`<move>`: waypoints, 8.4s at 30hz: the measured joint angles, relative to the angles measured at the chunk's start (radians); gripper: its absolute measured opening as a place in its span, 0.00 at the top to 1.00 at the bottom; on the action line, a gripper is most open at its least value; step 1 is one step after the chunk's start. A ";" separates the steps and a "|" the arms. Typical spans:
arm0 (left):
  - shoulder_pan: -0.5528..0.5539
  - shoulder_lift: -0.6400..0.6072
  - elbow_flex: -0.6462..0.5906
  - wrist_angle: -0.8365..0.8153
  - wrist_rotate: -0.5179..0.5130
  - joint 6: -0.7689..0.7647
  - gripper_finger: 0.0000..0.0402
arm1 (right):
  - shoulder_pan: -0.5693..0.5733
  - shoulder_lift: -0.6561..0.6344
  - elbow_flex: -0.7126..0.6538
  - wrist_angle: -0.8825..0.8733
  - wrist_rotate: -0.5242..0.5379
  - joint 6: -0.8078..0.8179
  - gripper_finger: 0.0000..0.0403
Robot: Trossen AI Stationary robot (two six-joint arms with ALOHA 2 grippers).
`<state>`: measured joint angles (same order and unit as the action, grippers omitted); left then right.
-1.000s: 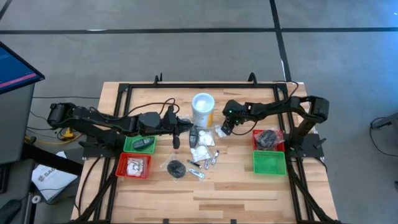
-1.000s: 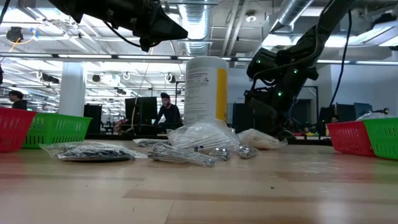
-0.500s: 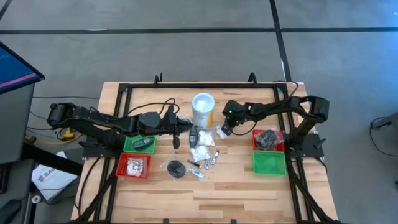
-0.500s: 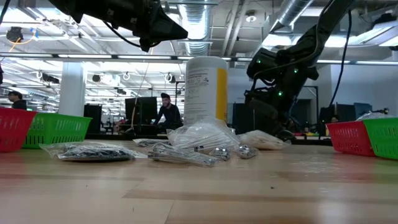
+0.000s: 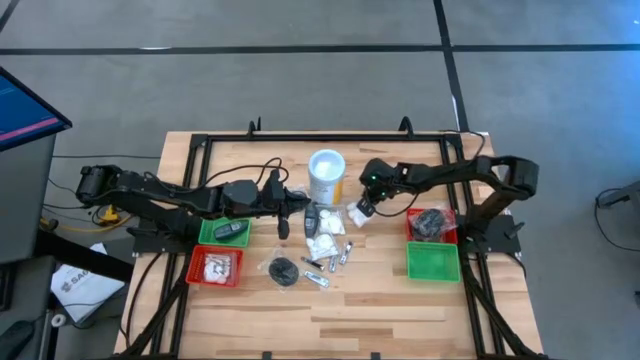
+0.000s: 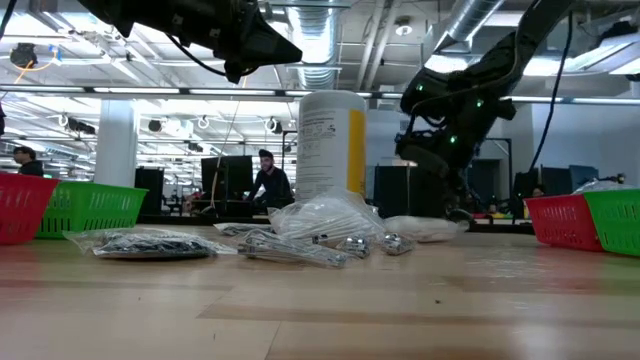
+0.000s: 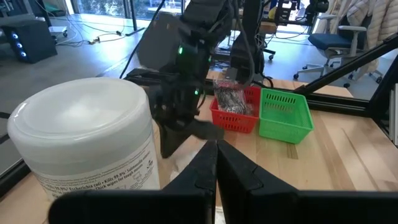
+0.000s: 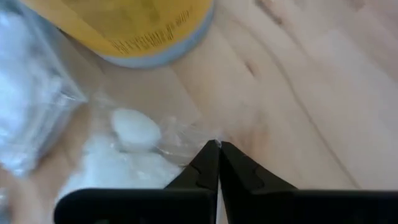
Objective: Pick & Place Travel size toiletries
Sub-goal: Put the cotton pack into the left red bin
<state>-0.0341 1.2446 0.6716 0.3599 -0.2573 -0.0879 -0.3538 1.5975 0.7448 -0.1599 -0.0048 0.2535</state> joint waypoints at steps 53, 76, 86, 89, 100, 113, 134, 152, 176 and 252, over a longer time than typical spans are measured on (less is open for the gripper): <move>0.000 0.000 0.000 0.051 0.163 -0.030 0.60 | 0.328 -0.144 0.452 -0.206 0.002 -0.258 1.00; 0.000 0.000 0.000 0.066 0.177 -0.034 0.46 | 0.374 -0.103 0.590 -0.197 0.001 -0.317 1.00; 0.000 0.000 0.000 0.077 0.177 -0.069 0.46 | 0.374 -0.103 0.590 -0.127 0.002 -0.335 1.00; 0.000 0.000 0.000 0.078 0.177 -0.069 0.47 | 0.374 -0.103 0.590 -0.114 0.001 -0.335 1.00; 0.000 0.000 0.000 0.089 0.177 -0.068 0.47 | 0.381 -0.103 0.589 -0.078 0.001 -0.366 1.00; 0.000 0.000 0.000 0.093 0.177 -0.067 0.48 | 0.380 -0.103 0.589 -0.041 0.002 -0.370 1.00; 0.000 0.000 0.000 0.091 0.177 -0.067 0.90 | 0.380 -0.103 0.589 -0.037 0.002 -0.441 0.98; -0.022 -0.020 0.000 -0.047 0.176 -0.108 0.89 | 0.331 -0.113 0.588 -0.037 0.002 -0.474 0.64; -0.185 -0.350 0.000 -0.853 0.172 -0.602 0.88 | 0.324 -0.113 0.588 -0.119 0.002 -0.471 0.59; -0.785 -0.438 -0.113 -1.289 0.178 -1.481 0.82 | 0.318 -0.105 0.589 -0.144 0.002 -0.471 0.61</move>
<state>-0.8196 0.8066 0.5591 -0.9291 -0.0791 -1.5685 -0.0356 1.4921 1.3342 -0.3039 -0.0029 -0.2176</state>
